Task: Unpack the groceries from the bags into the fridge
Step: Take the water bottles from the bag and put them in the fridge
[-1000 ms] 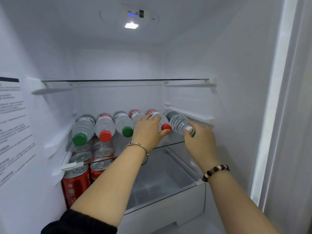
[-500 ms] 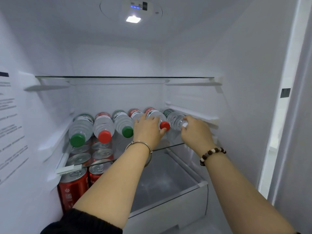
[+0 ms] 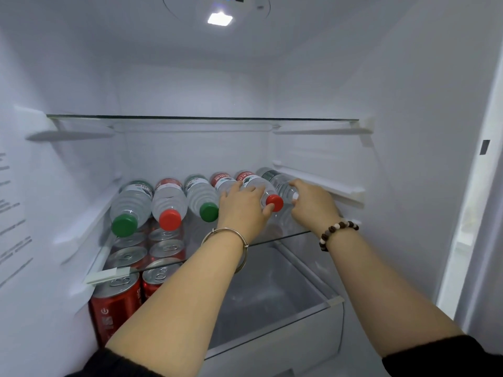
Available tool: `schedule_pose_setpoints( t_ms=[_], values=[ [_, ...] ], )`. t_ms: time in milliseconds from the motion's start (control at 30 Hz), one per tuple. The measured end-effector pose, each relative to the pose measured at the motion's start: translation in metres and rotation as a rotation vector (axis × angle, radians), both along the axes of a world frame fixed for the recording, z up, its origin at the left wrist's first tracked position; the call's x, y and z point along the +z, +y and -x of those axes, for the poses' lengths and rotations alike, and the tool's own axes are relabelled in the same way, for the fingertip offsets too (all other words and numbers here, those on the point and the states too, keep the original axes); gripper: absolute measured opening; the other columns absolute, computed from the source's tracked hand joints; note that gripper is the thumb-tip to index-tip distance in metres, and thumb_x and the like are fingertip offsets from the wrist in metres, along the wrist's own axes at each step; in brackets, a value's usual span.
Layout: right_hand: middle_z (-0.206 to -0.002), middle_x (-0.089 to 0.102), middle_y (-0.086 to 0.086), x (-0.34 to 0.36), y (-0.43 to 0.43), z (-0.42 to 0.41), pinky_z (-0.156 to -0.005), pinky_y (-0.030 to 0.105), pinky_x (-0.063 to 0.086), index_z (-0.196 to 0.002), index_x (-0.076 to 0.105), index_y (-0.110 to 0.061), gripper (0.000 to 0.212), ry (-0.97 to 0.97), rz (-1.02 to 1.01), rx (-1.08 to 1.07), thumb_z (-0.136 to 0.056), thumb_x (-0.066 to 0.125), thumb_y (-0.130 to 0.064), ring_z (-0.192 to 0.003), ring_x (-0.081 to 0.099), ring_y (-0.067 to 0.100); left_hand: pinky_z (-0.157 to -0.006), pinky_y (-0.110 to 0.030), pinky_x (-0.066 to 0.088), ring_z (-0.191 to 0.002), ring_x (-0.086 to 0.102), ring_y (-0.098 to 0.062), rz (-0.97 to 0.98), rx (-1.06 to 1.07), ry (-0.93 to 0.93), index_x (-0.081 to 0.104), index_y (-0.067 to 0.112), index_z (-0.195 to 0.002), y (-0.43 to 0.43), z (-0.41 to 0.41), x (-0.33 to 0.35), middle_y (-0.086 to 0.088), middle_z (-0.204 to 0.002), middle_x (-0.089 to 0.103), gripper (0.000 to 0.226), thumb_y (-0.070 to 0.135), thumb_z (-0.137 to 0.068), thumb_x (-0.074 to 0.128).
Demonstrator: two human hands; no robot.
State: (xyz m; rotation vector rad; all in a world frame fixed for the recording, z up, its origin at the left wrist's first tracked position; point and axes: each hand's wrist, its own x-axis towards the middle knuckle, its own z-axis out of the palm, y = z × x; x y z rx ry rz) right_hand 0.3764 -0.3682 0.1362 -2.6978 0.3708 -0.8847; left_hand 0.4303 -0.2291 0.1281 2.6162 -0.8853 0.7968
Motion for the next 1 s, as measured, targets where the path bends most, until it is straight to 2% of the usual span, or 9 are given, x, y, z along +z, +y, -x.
schedule_pose_setpoints(
  t_ms=[233,400,500,567,633,700,800,900,1000],
  values=[
    [-0.11,0.065,0.008,-0.007,0.0,-0.002,-0.073,0.03,0.047,-0.126,0.052,-0.018,0.041,-0.088,-0.024,-0.009,-0.086,0.048,-0.011,-0.096,0.061,0.027,-0.112,-0.045,0.025,-0.138,0.026,-0.025,-0.006,0.001,-0.012,0.038,0.025,-0.142,-0.001,-0.001,-0.001,0.002,-0.142,0.047,0.054,0.048,-0.093,0.045],
    [-0.121,0.06,0.008,-0.011,0.004,0.003,-0.085,0.035,0.049,-0.127,0.05,-0.015,0.042,-0.107,-0.105,0.015,-0.085,0.051,-0.018,-0.107,0.056,0.026,-0.111,-0.045,0.026,-0.137,0.027,-0.026,-0.009,-0.002,-0.012,0.039,0.022,-0.14,-0.001,0.0,-0.002,0.0,-0.142,0.046,0.052,0.046,-0.094,0.043],
    [-0.115,0.06,0.009,-0.016,0.008,0.012,-0.073,0.033,0.046,-0.132,0.041,-0.014,0.046,-0.132,-0.203,-0.024,-0.087,0.049,-0.023,-0.096,0.057,0.026,-0.11,-0.045,0.027,-0.136,0.029,-0.024,0.033,-0.027,-0.012,0.043,0.018,-0.137,0.0,0.002,0.0,-0.001,-0.142,0.046,0.049,0.042,-0.095,0.045],
    [-0.111,0.06,0.008,-0.017,0.012,0.023,-0.068,0.033,0.046,-0.139,0.031,-0.014,0.054,-0.133,-0.243,-0.017,-0.089,0.048,-0.023,-0.091,0.058,0.026,-0.11,-0.04,0.028,-0.133,0.033,-0.023,0.098,-0.108,-0.043,0.045,0.015,-0.136,0.0,0.006,0.001,-0.003,-0.14,0.048,0.047,0.037,-0.094,0.048],
    [-0.118,0.057,0.012,-0.016,0.018,0.037,-0.073,0.035,0.048,-0.142,0.026,-0.012,0.057,-0.147,-0.256,-0.005,-0.09,0.048,-0.022,-0.098,0.057,0.028,-0.11,-0.033,0.025,-0.132,0.036,-0.022,0.185,-0.226,-0.077,0.045,0.011,-0.136,0.002,0.014,0.003,-0.005,-0.138,0.05,0.048,0.03,-0.093,0.052],
    [-0.13,0.051,0.014,-0.015,0.022,0.055,-0.085,0.039,0.047,-0.143,0.027,-0.011,0.057,-0.158,-0.229,-0.023,-0.091,0.048,-0.023,-0.111,0.051,0.029,-0.109,-0.029,0.025,-0.13,0.039,-0.022,0.257,-0.321,-0.142,0.048,0.009,-0.135,0.005,0.021,0.004,-0.007,-0.135,0.053,0.046,0.024,-0.091,0.056],
    [-0.142,0.04,0.01,-0.012,0.025,0.086,-0.1,0.039,0.04,-0.145,0.025,-0.012,0.059,-0.215,-0.163,-0.079,-0.092,0.049,-0.025,-0.127,0.038,0.025,-0.106,-0.039,0.038,-0.123,0.047,-0.027,0.343,-0.42,-0.269,0.055,0.006,-0.127,0.004,0.031,0.002,-0.011,-0.128,0.058,0.043,0.015,-0.086,0.061],
    [-0.146,0.036,0.007,-0.011,0.026,0.122,-0.107,0.035,0.033,-0.145,0.026,-0.011,0.058,-0.298,-0.089,-0.136,-0.093,0.049,-0.025,-0.133,0.03,0.022,-0.108,-0.035,0.033,-0.126,0.046,-0.028,0.464,-0.519,-0.242,0.052,0.006,-0.13,-0.008,0.059,-0.005,-0.013,-0.135,0.053,0.044,0.024,-0.09,0.05],
    [-0.147,0.036,0.008,-0.008,0.024,0.158,-0.11,0.035,0.03,-0.144,0.029,-0.009,0.056,-0.315,-0.019,-0.218,-0.093,0.048,-0.026,-0.135,0.028,0.023,-0.109,-0.036,0.029,-0.132,0.04,-0.029,0.444,-0.605,-0.268,0.044,0.007,-0.137,-0.022,0.09,-0.01,-0.013,-0.145,0.041,0.049,0.029,-0.092,0.042]
  ],
)
